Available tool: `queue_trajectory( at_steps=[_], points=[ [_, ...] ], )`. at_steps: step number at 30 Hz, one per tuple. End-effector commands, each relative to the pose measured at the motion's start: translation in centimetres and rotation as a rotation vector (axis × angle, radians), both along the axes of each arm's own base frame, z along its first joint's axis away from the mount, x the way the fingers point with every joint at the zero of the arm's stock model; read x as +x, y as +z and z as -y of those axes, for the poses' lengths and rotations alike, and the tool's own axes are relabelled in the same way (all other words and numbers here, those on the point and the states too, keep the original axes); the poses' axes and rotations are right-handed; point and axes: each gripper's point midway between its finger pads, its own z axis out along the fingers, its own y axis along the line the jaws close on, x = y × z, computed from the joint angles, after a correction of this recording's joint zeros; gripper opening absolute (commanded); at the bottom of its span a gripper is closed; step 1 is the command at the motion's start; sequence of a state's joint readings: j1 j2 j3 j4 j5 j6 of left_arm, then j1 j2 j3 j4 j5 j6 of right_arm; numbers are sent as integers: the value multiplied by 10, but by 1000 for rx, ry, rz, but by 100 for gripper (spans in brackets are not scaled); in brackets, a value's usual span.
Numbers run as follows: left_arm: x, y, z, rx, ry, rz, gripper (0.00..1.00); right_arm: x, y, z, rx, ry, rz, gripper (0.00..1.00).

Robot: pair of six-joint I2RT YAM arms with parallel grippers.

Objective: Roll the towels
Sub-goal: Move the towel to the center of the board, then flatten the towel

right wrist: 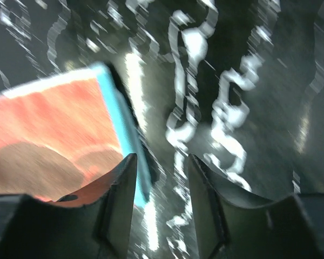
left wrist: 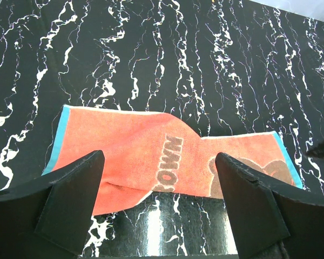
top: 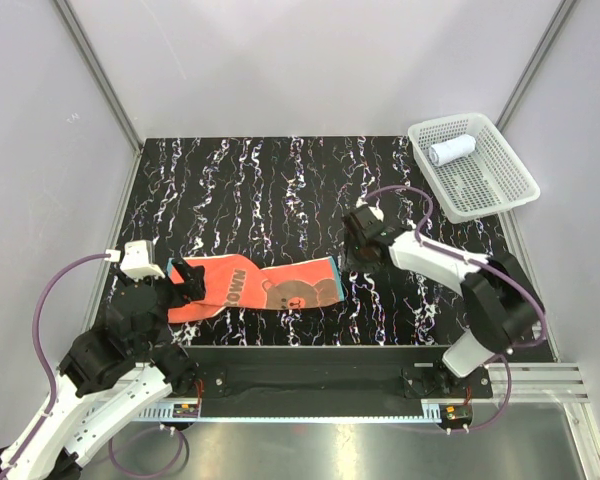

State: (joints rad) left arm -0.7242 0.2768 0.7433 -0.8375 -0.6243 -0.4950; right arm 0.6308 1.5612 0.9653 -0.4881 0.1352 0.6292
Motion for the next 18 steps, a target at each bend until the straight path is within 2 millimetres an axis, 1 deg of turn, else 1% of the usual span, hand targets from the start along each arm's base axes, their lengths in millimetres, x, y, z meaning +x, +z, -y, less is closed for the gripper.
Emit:
queue_trajectory(
  at_steps=[1, 2, 3, 4, 5, 6, 7, 8, 9, 10, 12, 13, 18],
  points=[
    [3, 4, -1, -5, 17, 16, 91, 32, 9, -30, 76, 28, 52, 48],
    [3, 3, -2, -3, 19, 14, 91, 34, -2, -34, 74, 31, 28, 48],
    [3, 3, -2, -4, 19, 15, 91, 41, 2, -43, 99, 38, 38, 48],
    [3, 3, -2, -4, 19, 15, 91, 44, -1, -46, 101, 39, 33, 48],
    [3, 3, -2, -2, 20, 14, 91, 47, -8, -48, 92, 39, 19, 48],
    [3, 3, -2, -4, 19, 15, 91, 54, -5, -52, 95, 39, 30, 48],
    [3, 4, -1, -4, 17, 14, 91, 57, -8, -53, 87, 39, 28, 47],
    [3, 4, -2, -4, 20, 16, 91, 59, -15, -54, 75, 43, 15, 47],
    [3, 4, -2, -5, 19, 16, 91, 64, -13, -57, 75, 42, 24, 47],
    [3, 4, -1, -4, 19, 15, 91, 65, -19, -57, 63, 45, 13, 47],
    [3, 4, -2, -6, 19, 17, 91, 70, -20, -60, 60, 50, 13, 46],
    [3, 3, -2, -3, 20, 16, 91, 69, -25, -61, 53, 53, 2, 46],
    [3, 4, -2, -5, 19, 16, 91, 69, -31, -63, 62, 49, -16, 41]
  ],
)
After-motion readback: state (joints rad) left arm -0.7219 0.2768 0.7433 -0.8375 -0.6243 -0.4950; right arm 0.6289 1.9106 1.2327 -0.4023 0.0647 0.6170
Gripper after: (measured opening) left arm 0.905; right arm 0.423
